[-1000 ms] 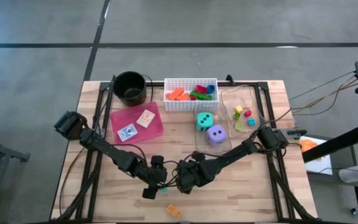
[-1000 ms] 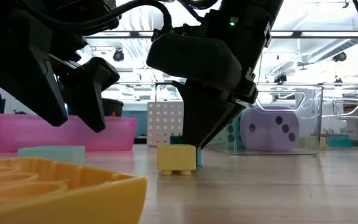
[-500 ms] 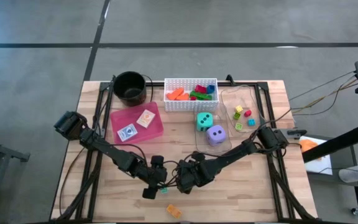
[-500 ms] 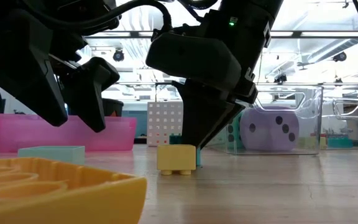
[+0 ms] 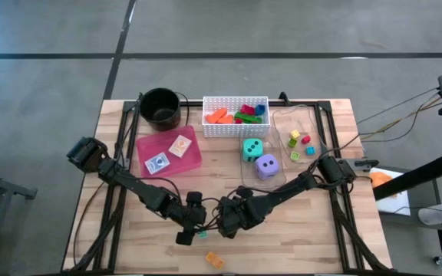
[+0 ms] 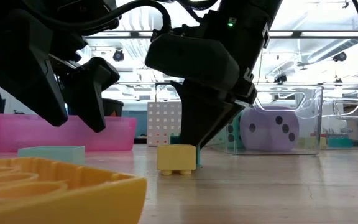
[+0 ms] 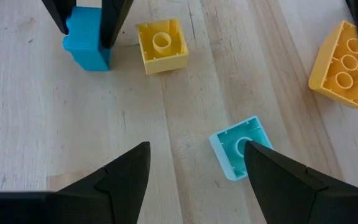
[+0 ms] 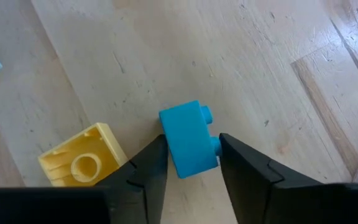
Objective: Pick & Place Toys
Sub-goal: Put the small dark blue game piece into the right transparent bin
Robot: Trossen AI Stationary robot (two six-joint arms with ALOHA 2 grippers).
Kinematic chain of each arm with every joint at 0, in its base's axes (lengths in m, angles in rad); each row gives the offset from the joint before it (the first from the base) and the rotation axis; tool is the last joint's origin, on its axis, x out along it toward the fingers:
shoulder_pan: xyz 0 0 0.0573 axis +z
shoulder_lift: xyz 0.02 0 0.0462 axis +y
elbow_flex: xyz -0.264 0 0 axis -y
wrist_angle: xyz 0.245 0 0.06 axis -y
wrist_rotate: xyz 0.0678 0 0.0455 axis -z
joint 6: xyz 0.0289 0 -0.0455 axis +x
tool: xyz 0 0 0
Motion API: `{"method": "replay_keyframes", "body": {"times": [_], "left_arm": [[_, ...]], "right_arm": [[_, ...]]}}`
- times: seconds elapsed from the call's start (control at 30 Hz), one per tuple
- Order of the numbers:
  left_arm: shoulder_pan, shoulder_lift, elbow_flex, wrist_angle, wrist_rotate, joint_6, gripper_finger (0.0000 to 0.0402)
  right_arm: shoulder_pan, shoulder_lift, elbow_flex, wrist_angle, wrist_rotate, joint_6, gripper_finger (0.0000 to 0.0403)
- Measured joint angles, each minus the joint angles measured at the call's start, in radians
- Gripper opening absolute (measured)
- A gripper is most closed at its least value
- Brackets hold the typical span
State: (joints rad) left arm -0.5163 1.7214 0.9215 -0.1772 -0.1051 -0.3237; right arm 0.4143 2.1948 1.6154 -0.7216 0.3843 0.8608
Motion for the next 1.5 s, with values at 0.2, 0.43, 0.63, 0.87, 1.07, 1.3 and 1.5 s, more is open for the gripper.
{"method": "replay_keyframes", "body": {"times": [0.2, 0.43, 0.63, 0.87, 1.07, 1.3, 1.5], "left_arm": [[0.0, 0.0, 0.0, 0.0, 0.0, 0.0, 0.0264], [0.0, 0.0, 0.0, 0.0, 0.0, 0.0, 0.0264], [0.0, 0.0, 0.0, 0.0, 0.0, 0.0, 0.0264], [0.0, 0.0, 0.0, 0.0, 0.0, 0.0, 0.0264], [0.0, 0.0, 0.0, 0.0, 0.0, 0.0, 0.0264], [-0.001, 0.0, 0.0, 0.001, 0.0, 0.0, 0.0264], [-0.001, 0.0, 0.0, 0.001, 0.0, 0.0, 0.0264]], "right_arm": [[-0.003, 0.0, 0.0, 0.003, 0.0, 0.0, 0.0177], [-0.003, 0.0, -0.001, 0.005, 0.009, 0.0, 0.0185], [-0.003, 0.0, -0.002, 0.006, 0.009, 0.0, 0.0185], [-0.003, 0.0, -0.015, 0.03, 0.009, 0.0, 0.0185], [-0.003, 0.0, -0.017, 0.034, 0.009, 0.0, 0.0159], [-0.006, 0.0, -0.017, 0.048, 0.007, 0.0, 0.0097], [-0.007, 0.0, -0.017, 0.052, -0.002, 0.0, 0.0118]]}}
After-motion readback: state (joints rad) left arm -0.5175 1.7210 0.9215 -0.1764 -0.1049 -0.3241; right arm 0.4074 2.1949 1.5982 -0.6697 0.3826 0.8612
